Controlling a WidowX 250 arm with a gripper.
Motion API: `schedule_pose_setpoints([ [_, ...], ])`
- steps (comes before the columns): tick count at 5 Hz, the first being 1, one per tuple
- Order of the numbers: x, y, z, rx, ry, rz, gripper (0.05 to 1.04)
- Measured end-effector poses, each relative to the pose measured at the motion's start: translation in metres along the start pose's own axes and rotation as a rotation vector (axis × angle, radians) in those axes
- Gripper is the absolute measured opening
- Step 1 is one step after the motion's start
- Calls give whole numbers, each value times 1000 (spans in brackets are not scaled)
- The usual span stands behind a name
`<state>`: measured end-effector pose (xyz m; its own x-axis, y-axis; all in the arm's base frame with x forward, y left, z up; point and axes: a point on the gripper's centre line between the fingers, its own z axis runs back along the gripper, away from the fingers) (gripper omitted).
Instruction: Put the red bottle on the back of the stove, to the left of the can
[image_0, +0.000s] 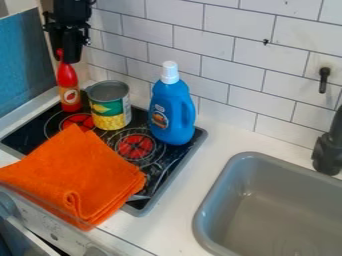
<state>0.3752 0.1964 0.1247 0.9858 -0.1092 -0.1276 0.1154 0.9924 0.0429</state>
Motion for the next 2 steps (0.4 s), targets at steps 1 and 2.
schedule_pose_setpoints([
  [1,5,-1,0,-27,11,15,372],
  [2,7,-3,-7,-41,42,22,676],
])
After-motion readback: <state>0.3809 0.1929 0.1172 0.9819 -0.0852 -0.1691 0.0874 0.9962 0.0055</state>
